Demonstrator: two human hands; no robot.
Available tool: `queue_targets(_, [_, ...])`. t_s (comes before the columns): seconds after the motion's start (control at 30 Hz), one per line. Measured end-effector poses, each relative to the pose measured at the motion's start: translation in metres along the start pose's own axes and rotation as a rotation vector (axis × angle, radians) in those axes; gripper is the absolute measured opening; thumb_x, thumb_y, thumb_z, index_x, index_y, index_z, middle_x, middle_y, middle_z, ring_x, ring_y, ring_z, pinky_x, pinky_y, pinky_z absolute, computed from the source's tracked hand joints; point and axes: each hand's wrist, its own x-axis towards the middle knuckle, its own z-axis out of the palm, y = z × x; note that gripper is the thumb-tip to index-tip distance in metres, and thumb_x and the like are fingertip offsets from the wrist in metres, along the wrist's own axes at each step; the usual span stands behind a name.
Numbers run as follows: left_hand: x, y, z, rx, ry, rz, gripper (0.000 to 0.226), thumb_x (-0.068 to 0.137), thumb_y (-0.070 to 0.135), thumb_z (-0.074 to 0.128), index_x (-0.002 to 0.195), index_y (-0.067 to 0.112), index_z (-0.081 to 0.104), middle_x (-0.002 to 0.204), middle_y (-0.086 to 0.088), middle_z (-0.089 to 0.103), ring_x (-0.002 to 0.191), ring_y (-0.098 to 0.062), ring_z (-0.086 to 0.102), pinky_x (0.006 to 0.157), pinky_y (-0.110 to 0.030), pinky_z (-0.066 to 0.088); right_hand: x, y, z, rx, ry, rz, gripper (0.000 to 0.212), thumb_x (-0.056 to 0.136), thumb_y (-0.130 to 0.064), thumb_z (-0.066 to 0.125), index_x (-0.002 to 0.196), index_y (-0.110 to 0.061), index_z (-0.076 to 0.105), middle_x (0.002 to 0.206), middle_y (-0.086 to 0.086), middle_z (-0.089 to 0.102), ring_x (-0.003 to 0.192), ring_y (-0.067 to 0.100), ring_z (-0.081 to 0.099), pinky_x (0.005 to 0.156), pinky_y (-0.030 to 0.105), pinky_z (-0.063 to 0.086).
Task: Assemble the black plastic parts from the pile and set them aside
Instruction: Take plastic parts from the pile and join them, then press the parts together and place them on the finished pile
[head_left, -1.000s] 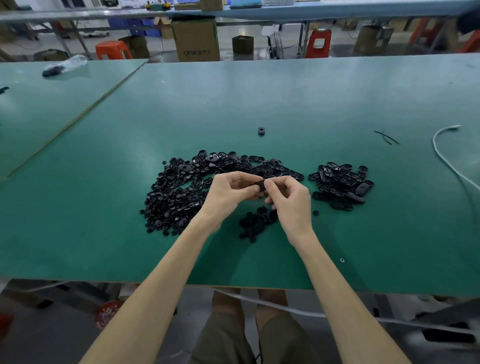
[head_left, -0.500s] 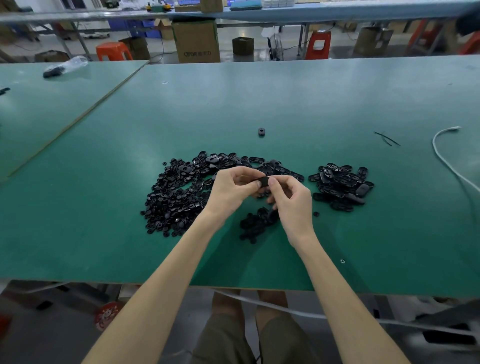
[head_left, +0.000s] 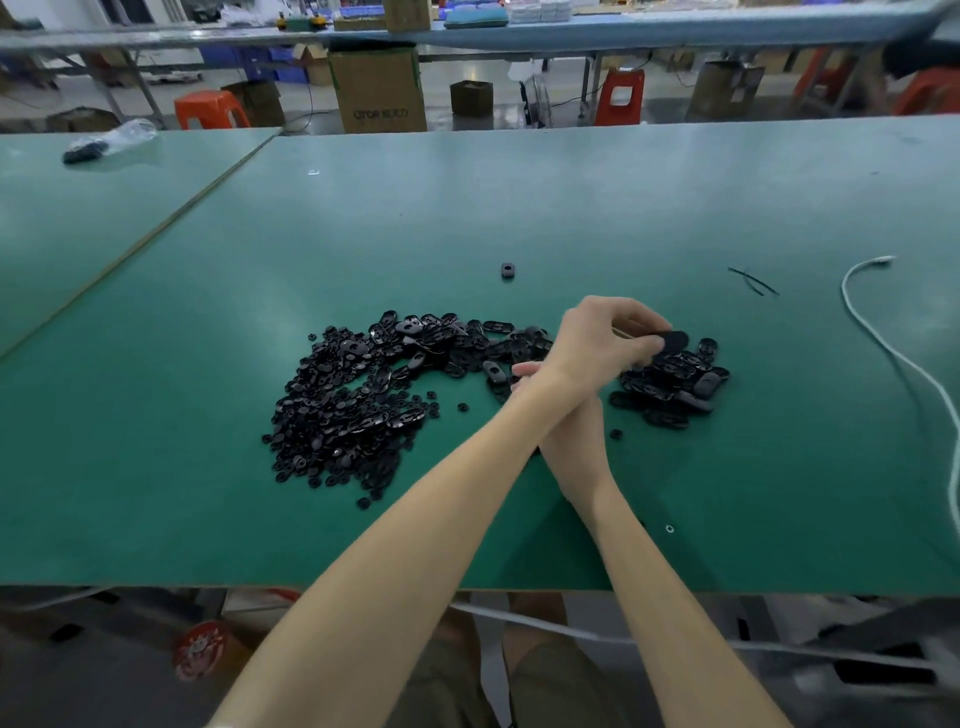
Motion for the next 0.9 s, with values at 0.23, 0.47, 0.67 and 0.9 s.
queue_targets(0.23, [-0.005, -0.009, -0.008, 0.077, 0.062, 0.03, 0.022, 0.097, 0.006, 0.067, 0.115, 0.015, 0.077, 0.111, 0.003, 0.077, 0.084, -0.006, 0.074, 0.082, -0.017, 0.055, 0.001, 0.0, 0.002, 0.002, -0.041, -0.042, 0.031, 0.1, 0.006, 0.057, 0.083, -0.02, 0.06, 0.076, -0.013, 0.058, 0.068, 0.001, 0.052, 0.07, 0.022, 0.045])
queue_targets(0.47, [-0.025, -0.041, -0.058, 0.52, 0.225, -0.065, 0.024, 0.101, 0.006, 0.055, 0.115, 0.011, 0.075, 0.114, -0.007, 0.069, 0.108, -0.024, 0.062, 0.1, -0.039, 0.049, 0.0, -0.009, 0.004, -0.012, 0.005, -0.104, 0.014, 0.104, -0.011, 0.058, 0.097, -0.017, 0.07, 0.079, -0.003, 0.074, 0.062, 0.006, 0.065, 0.059, 0.021, 0.052])
queue_targets(0.67, [-0.037, -0.064, -0.089, 0.774, 0.151, -0.135, 0.021, 0.095, 0.022, 0.072, 0.115, 0.017, 0.076, 0.118, -0.01, 0.063, 0.119, -0.03, 0.05, 0.104, -0.038, 0.039, 0.001, -0.006, 0.004, 0.039, 0.075, -0.109, 0.007, 0.104, -0.01, 0.059, 0.104, -0.015, 0.064, 0.086, 0.002, 0.072, 0.066, 0.011, 0.07, 0.058, 0.026, 0.055])
queue_targets(0.9, [-0.051, -0.079, -0.095, 0.804, 0.097, -0.122, 0.019, 0.098, 0.042, 0.066, 0.11, 0.028, 0.069, 0.113, 0.002, 0.051, 0.119, -0.023, 0.04, 0.101, -0.04, 0.022, 0.002, -0.005, 0.005, 0.031, 0.061, -0.108, 0.007, 0.104, -0.011, 0.059, 0.105, -0.015, 0.066, 0.087, 0.001, 0.073, 0.067, 0.011, 0.07, 0.058, 0.026, 0.056])
